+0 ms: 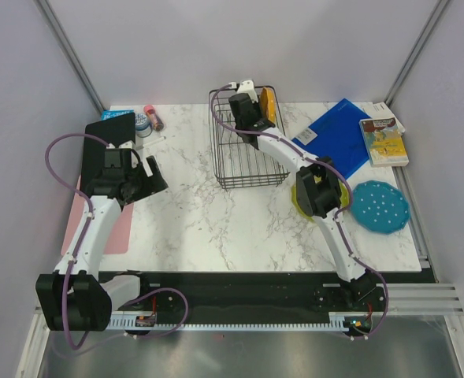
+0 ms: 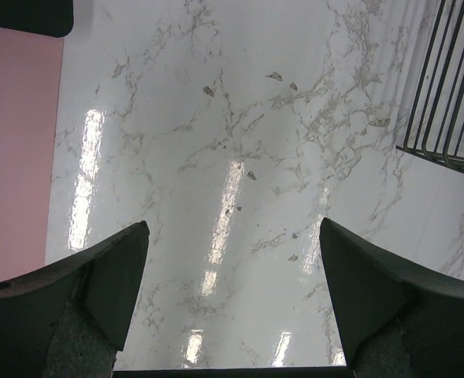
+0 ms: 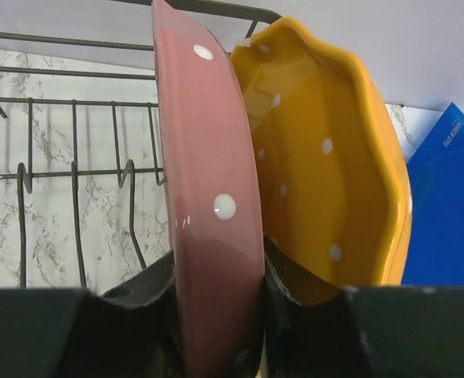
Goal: Load the plates into the dish rack
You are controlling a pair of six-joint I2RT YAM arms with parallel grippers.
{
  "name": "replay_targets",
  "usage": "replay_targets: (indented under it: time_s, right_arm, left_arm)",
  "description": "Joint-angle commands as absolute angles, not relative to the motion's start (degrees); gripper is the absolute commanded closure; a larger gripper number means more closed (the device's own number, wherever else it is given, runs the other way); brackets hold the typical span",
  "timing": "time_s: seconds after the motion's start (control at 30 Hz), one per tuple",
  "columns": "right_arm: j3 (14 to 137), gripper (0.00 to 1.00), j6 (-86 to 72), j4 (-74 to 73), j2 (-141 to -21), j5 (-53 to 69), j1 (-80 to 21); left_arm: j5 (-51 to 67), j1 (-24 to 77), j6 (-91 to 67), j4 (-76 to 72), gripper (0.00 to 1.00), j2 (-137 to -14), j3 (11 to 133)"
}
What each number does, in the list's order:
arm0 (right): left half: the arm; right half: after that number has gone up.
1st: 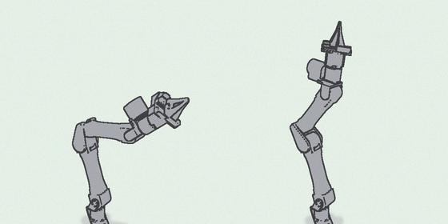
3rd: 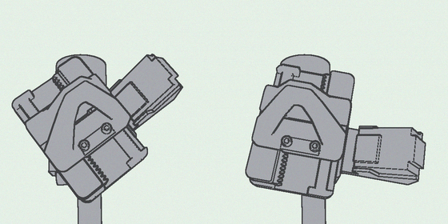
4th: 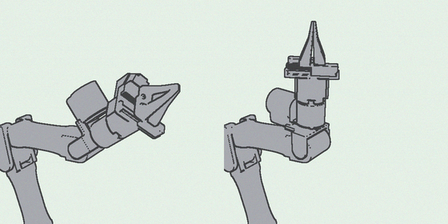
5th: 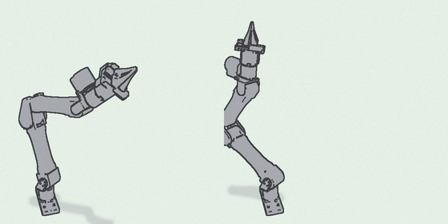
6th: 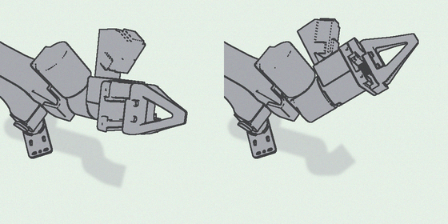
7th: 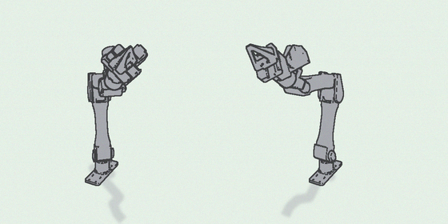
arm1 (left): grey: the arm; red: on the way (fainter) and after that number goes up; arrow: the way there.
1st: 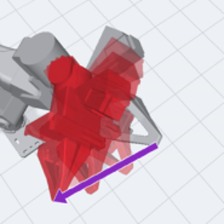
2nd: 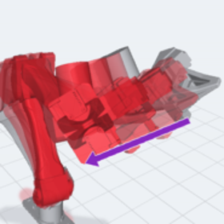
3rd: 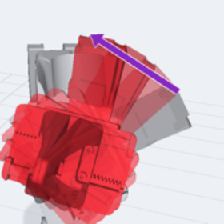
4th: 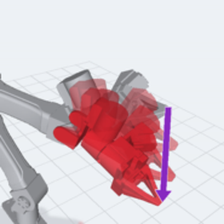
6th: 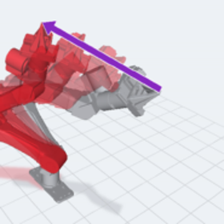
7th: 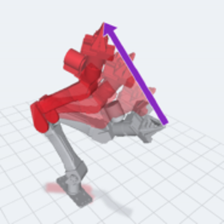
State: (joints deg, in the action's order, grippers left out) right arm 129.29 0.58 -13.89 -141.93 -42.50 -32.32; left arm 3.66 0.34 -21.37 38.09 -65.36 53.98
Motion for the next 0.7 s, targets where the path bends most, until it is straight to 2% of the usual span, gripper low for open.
replay_targets:
  time_s: [0.0, 0.03, 0.07, 0.13, 0.37, 0.5, 0.6, 0.67]
  right_arm:
    - [131.6, 0.58, 2.2, -9.6, -136.6, -45.8, -31.2]
    - [131.2, 0.53, 2.7, -9.1, -135.8, -45.2, -31.5]
    - [130.3, 0.42, 3.9, -8.7, -134.0, -45.3, -31.7]
    - [128.7, 0.33, 5.2, -7.4, -131.7, -45.6, -32.7]
    - [116.8, 0.23, 9.9, -5.8, -116.1, -45.4, -36.7]
    - [106.8, 0.10, 9.8, -14.9, -105.3, -36.2, -37.2]
    - [93.0, 0.11, 12.0, -24.9, -93.6, -22.6, -35.4]
    - [80.6, 0.19, 16.9, -30.3, -84.1, -16.6, -32.3]
  left_arm:
    - [5.0, 0.1, -22.9, 38.0, 0.05, -65.1, 53.8]
    - [5.0, 0.1, -23.1, 38.0, 0.04, -65.0, 53.7]
    - [5.1, 0.2, -23.1, 38.0, 0.04, -65.0, 53.5]
    - [5.0, 0.1, -22.7, 37.8, 0.02, -65.0, 53.5]
    - [2.7, 0.1, -22.0, 36.5, 0.00, -63.4, 52.0]
    - [1.5, 0.1, -22.1, 34.5, 0.00, -61.5, 49.7]
    - [3.9, 0.1, -22.8, 34.5, 0.00, -60.6, 49.2]
    - [7.1, 0.1, -24.4, 34.5, 0.02, -59.2, 48.4]
